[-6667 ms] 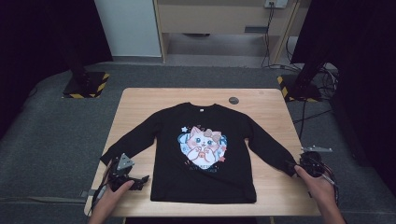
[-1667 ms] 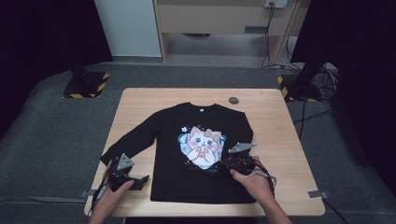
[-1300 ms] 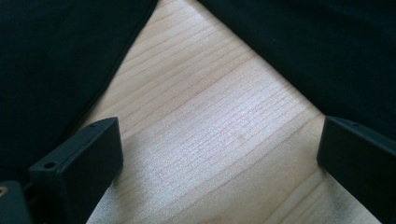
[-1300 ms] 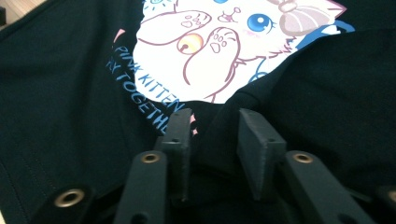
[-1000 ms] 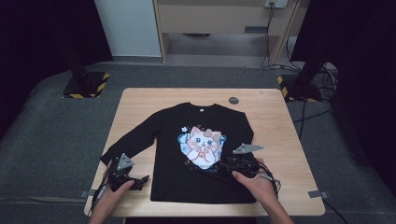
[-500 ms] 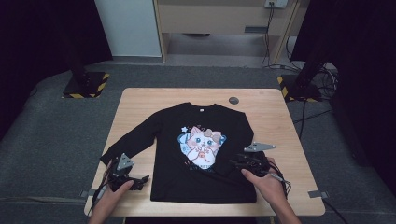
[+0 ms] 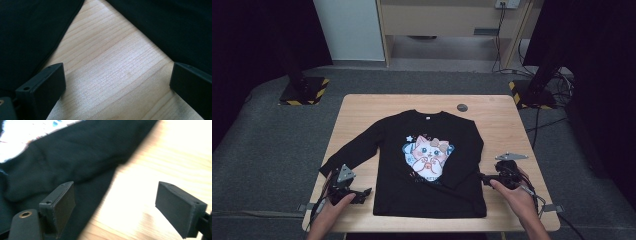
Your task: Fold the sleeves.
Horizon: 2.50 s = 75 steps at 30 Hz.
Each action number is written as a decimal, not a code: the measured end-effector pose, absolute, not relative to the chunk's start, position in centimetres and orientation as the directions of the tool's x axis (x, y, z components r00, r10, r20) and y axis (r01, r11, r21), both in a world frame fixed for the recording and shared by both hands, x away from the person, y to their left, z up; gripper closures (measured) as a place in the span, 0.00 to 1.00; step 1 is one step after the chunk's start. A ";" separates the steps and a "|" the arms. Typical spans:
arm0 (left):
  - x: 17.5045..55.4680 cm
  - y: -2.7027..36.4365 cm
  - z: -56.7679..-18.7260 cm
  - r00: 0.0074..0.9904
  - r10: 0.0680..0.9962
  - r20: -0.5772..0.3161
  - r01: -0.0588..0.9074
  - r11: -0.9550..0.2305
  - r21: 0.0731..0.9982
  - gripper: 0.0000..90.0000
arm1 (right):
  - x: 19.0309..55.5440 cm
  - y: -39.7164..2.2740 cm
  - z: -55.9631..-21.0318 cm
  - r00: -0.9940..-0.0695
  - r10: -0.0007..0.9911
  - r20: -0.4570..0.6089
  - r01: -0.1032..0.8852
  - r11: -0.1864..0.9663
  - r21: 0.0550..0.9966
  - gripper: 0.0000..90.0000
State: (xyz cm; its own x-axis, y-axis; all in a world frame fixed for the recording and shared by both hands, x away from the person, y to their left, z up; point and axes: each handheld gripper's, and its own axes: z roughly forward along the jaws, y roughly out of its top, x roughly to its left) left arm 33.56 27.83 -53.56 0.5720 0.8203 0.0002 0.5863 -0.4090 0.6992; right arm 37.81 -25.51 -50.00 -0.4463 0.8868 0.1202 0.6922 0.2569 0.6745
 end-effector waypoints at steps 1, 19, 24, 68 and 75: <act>33.6 27.8 -53.6 0.572 0.820 0.000 0.586 -0.409 0.699 0.00 | 37.8 -25.8 -50.1 -0.437 0.892 0.116 0.696 0.254 0.671 0.18; 33.7 27.9 -53.5 0.582 0.813 -0.004 0.584 -0.415 0.698 0.00 | 38.3 -29.9 -51.8 -0.340 0.936 0.091 0.740 0.207 0.640 0.09; 33.7 27.9 -53.5 0.578 0.816 0.000 0.585 -0.414 0.697 0.00 | 38.2 -30.3 -52.6 -0.354 0.933 0.067 0.748 0.239 0.620 0.03; 37.6 32.1 -49.8 0.440 0.896 -0.055 0.668 -0.286 0.687 0.04 | 37.6 -29.5 -53.1 -0.452 0.892 0.006 0.689 0.344 0.638 0.00; 38.5 32.1 -50.1 0.430 0.900 -0.066 0.684 -0.277 0.675 0.04 | 37.7 -29.5 -53.1 -0.455 0.891 0.007 0.690 0.347 0.635 0.00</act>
State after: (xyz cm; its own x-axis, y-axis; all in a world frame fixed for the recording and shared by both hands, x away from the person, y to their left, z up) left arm 38.51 32.10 -50.08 0.4303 0.9002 -0.0664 0.6835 -0.2769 0.6753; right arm 37.66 -29.50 -53.06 -0.4546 0.8907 0.0068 0.6901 0.3474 0.6349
